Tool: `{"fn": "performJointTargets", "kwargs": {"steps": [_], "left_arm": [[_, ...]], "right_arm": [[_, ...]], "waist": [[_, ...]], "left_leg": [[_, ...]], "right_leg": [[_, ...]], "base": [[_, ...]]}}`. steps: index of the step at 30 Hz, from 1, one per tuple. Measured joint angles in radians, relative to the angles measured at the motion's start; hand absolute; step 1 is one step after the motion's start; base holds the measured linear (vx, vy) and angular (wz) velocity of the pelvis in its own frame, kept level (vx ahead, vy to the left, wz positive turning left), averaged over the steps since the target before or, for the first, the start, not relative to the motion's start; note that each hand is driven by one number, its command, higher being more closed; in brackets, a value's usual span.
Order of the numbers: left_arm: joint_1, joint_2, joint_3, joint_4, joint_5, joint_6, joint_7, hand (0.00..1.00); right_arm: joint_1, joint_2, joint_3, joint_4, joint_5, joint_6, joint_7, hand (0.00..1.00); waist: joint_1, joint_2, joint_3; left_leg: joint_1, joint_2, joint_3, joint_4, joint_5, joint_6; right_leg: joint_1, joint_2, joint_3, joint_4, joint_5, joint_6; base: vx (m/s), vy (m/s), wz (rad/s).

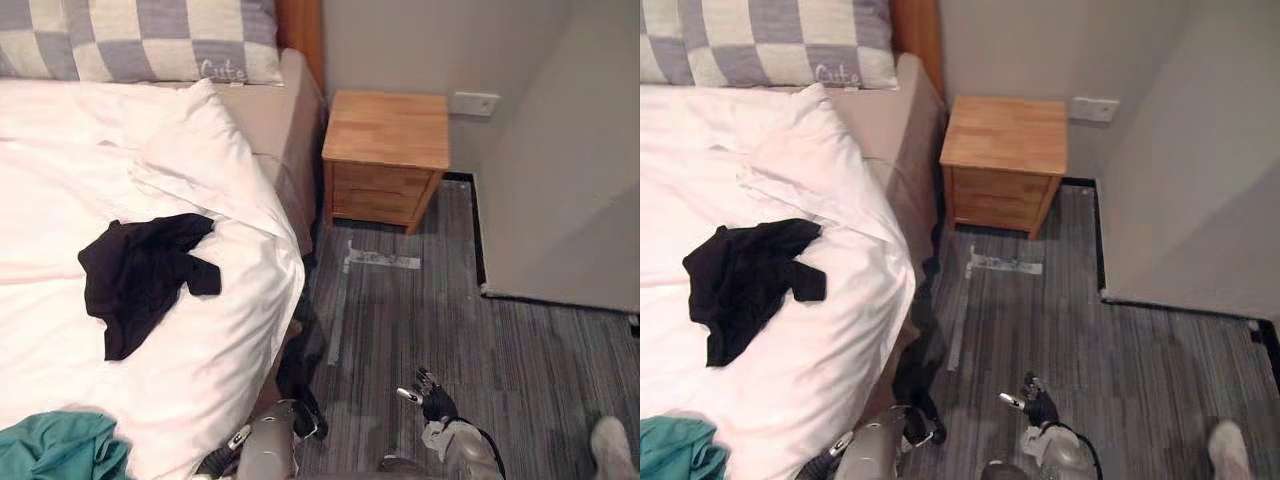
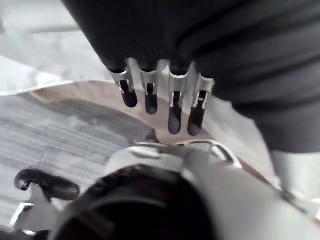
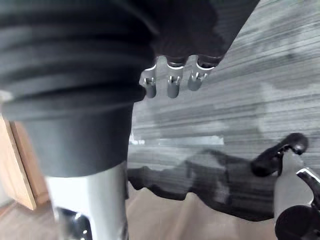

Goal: Tidy the bed and pick cloth on bed and put in laundry

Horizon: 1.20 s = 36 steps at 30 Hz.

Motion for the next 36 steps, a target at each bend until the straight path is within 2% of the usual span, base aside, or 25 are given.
{"fn": "performJointTargets", "kwargs": {"steps": [2,4,6,7,8,9,10,11,12,14,15,17,18,19,20,21,22,26,27,28,30,31,32,34,36], "left_arm": [[-0.001,-0.007,-0.013,0.0,0.0,-0.003,0.03,0.0],[-0.028,-0.002,-0.03,0.0,0.0,-0.014,0.034,0.0],[-0.069,0.004,-0.031,0.003,0.0,-0.026,0.04,0.0],[-0.08,0.016,-0.03,0.012,-0.001,-0.032,0.053,0.0],[-0.093,0.03,-0.028,0.025,-0.003,-0.033,0.064,0.0],[-0.091,0.039,-0.027,0.027,-0.005,-0.033,0.071,0.0],[-0.075,0.071,-0.018,0.027,-0.019,-0.033,0.076,0.0],[-0.079,0.059,-0.016,0.026,-0.025,-0.032,0.081,0.0],[-0.063,0.028,-0.023,0.014,-0.03,-0.034,0.073,0.0],[-0.041,0.004,-0.021,0.009,-0.032,-0.045,0.072,0.0],[-0.027,0.001,-0.021,-0.01,-0.043,-0.061,0.072,0.0],[-0.018,-0.001,-0.024,-0.018,-0.065,-0.091,0.071,0.0],[-0.018,0.005,-0.024,-0.028,-0.079,-0.103,0.07,0.0],[-0.019,0.011,-0.023,-0.045,-0.079,-0.12,0.064,0.0],[-0.021,0.012,-0.023,-0.054,-0.079,-0.124,0.063,0.0],[-0.029,0.013,-0.016,-0.062,-0.075,-0.13,0.046,0.0],[-0.031,0.004,-0.012,-0.06,-0.059,-0.127,0.032,0.0],[-0.022,0.003,-0.02,-0.079,-0.034,-0.097,-0.002,0.0],[-0.021,0.013,-0.021,-0.091,-0.004,-0.083,-0.027,0.0],[-0.023,0.03,-0.022,-0.1,0.008,-0.074,-0.046,0.0],[-0.024,0.038,-0.025,-0.101,0.046,-0.048,-0.062,0.0],[-0.022,0.048,-0.041,-0.1,0.071,-0.024,-0.065,0.0],[-0.03,0.051,-0.054,-0.094,0.08,0.003,-0.066,0.0],[-0.034,0.065,-0.055,-0.088,0.079,0.016,-0.066,0.0],[-0.039,0.071,-0.057,-0.089,0.078,0.018,-0.074,0.0]], "right_arm": [[0.002,-0.001,0.0,0.0,0.001,-0.011,-0.001,0.0],[0.012,-0.004,-0.001,0.004,0.002,-0.027,-0.004,0.0],[0.025,-0.003,-0.002,0.015,0.002,-0.051,-0.007,0.0],[0.048,0.0,-0.003,0.013,0.001,-0.067,-0.007,0.0],[0.073,0.007,-0.002,0.007,-0.011,-0.092,-0.017,0.0],[0.091,0.015,-0.001,-0.007,-0.022,-0.103,-0.024,0.0],[0.149,0.049,0.012,-0.082,-0.044,-0.125,-0.045,0.0],[0.178,0.048,0.032,-0.173,-0.073,-0.131,-0.098,0.0],[0.205,0.03,0.059,-0.296,-0.103,-0.137,-0.166,0.0],[0.196,0.015,0.085,-0.449,-0.16,-0.137,-0.266,0.0],[0.156,0.015,0.085,-0.571,-0.206,-0.133,-0.361,0.0],[0.097,0.008,0.057,-0.663,-0.25,-0.121,-0.452,0.0],[0.073,0.007,0.029,-0.703,-0.273,-0.108,-0.494,0.0],[0.029,-0.004,-0.028,-0.747,-0.277,-0.072,-0.556,0.0],[0.009,-0.013,-0.062,-0.756,-0.278,-0.055,-0.58,0.0],[-0.037,-0.049,-0.137,-0.772,-0.281,-0.018,-0.621,0.0],[-0.092,-0.117,-0.217,-0.772,-0.282,0.032,-0.668,0.0],[-0.142,-0.24,-0.297,-0.773,-0.276,0.088,-0.69,0.0],[-0.197,-0.27,-0.309,-0.772,-0.275,0.117,-0.674,0.0],[-0.233,-0.272,-0.31,-0.765,-0.276,0.133,-0.659,0.0],[-0.294,-0.29,-0.302,-0.728,-0.274,0.178,-0.617,0.0],[-0.298,-0.304,-0.302,-0.702,-0.267,0.221,-0.579,0.0],[-0.292,-0.319,-0.301,-0.655,-0.267,0.262,-0.531,0.0],[-0.295,-0.327,-0.298,-0.598,-0.267,0.28,-0.499,0.0],[-0.303,-0.361,-0.271,-0.514,-0.279,0.278,-0.438,0.0]], "waist": [[-0.001,0.019,0.009],[-0.002,0.043,0.016],[-0.003,0.036,0.017],[-0.005,0.019,0.01],[-0.022,-0.014,0.007],[-0.03,-0.029,0.01],[-0.036,-0.079,0.004],[-0.041,-0.06,0.01],[-0.042,-0.01,-0.01],[-0.036,0.022,-0.029],[-0.034,0.037,-0.042],[-0.037,0.023,-0.052],[-0.038,0.019,-0.053],[-0.044,0.011,-0.053],[-0.051,0.005,-0.058],[-0.054,0.002,-0.053],[-0.052,0.019,-0.047],[-0.054,0.031,-0.059],[-0.051,0.023,-0.062],[-0.048,-0.009,-0.055],[-0.046,-0.019,-0.047],[-0.048,-0.014,-0.046],[-0.055,-0.005,-0.036],[-0.053,-0.011,-0.035],[-0.05,-0.026,-0.039]], "left_leg": [[0.076,0.006,-0.055,-0.067,0.011,-0.024],[0.123,0.026,-0.12,-0.142,0.013,-0.057],[0.15,0.038,-0.159,-0.21,0.02,-0.093],[0.15,0.032,-0.203,-0.239,0.028,-0.106],[0.156,0.03,-0.257,-0.257,0.049,-0.15],[0.166,0.025,-0.283,-0.267,0.059,-0.181],[0.176,0.006,-0.338,-0.264,0.066,-0.248],[0.167,0.046,-0.401,-0.214,0.055,-0.274],[0.14,0.108,-0.437,-0.175,0.036,-0.301],[0.151,0.169,-0.489,-0.188,0.029,-0.315],[0.147,0.189,-0.529,-0.21,0.055,-0.307],[0.122,0.188,-0.528,-0.233,0.131,-0.278],[0.093,0.185,-0.509,-0.233,0.17,-0.24],[0.061,0.174,-0.434,-0.278,0.264,-0.166],[0.069,0.162,-0.387,-0.307,0.295,-0.143],[0.021,0.164,-0.227,-0.146,0.221,-0.095],[-0.002,0.18,-0.061,0.053,0.131,-0.076],[0.012,0.165,0.055,0.037,0.109,-0.074],[0.028,0.13,0.063,-0.04,0.093,-0.096],[0.019,0.097,0.046,-0.069,0.1,-0.096],[0.005,0.059,-0.016,-0.111,0.107,-0.097],[0.01,0.045,-0.07,-0.137,0.112,-0.097],[0.015,0.051,-0.146,-0.153,0.121,-0.095],[0.017,0.05,-0.181,-0.174,0.133,-0.099],[0.009,0.047,-0.211,-0.178,0.149,-0.122]], "right_leg": [[-0.03,0.003,0.009,-0.113,-0.014,0.023],[-0.089,0.016,0.024,-0.333,0.024,0.055],[-0.136,0.027,0.09,-0.612,0.175,0.08],[-0.167,0.014,0.172,-0.734,0.268,0.122],[-0.196,-0.001,0.295,-0.752,0.286,0.143],[-0.191,-0.005,0.353,-0.75,0.267,0.148],[-0.168,-0.008,0.441,-0.748,0.227,0.181],[-0.162,0.032,0.453,-0.694,0.268,0.179],[-0.145,0.106,0.453,-0.658,0.255,0.15],[-0.128,0.172,0.427,-0.61,0.221,0.09],[-0.122,0.19,0.378,-0.588,0.202,0.062],[-0.109,0.178,0.321,-0.583,0.194,0.031],[-0.094,0.164,0.274,-0.598,0.201,0.018],[-0.05,0.139,0.18,-0.641,0.211,-0.002],[-0.033,0.116,0.135,-0.667,0.221,-0.018],[0.019,0.095,0.046,-0.699,0.222,-0.02],[0.085,0.091,-0.041,-0.711,0.222,-0.022],[0.174,0.096,-0.118,-0.71,0.206,-0.02],[0.172,0.086,-0.129,-0.693,0.165,-0.007],[0.159,0.058,-0.124,-0.664,0.131,0.006],[0.103,0.025,-0.074,-0.54,0.125,-0.011],[0.053,0.024,0.032,-0.42,0.157,-0.066],[0.005,0.055,0.165,-0.33,0.151,-0.085],[0.001,0.075,0.23,-0.377,0.12,-0.057],[0.013,0.079,0.285,-0.515,0.15,0.009]], "base": [[0.38,-0.131,0.85],[0.27,-0.207,0.81],[0.26,-0.264,0.79],[0.28,-0.353,1.21],[0.28,-0.386,1.35],[0.39,-0.579,1.53],[0.35,-0.524,1.33],[0.42,-0.629,1.47],[0.27,-0.383,0.98],[0.32,-0.396,0.8],[0.31,-0.352,0.74],[0.26,-0.262,0.93],[0.22,-0.209,1.81],[0.16,-0.161,1.91],[0.12,-0.105,2.36],[0.12,-0.127,2.55],[0.11,-0.082,2.48],[0.06,0.044,1.73],[0.0,0.088,1.1],[-0.04,0.094,1.12],[-0.06,0.08,0.79],[-0.04,0.107,1.27],[-0.04,0.101,1.48],[0.01,-0.024,1.11],[0.05,-0.107,0.9]]}}
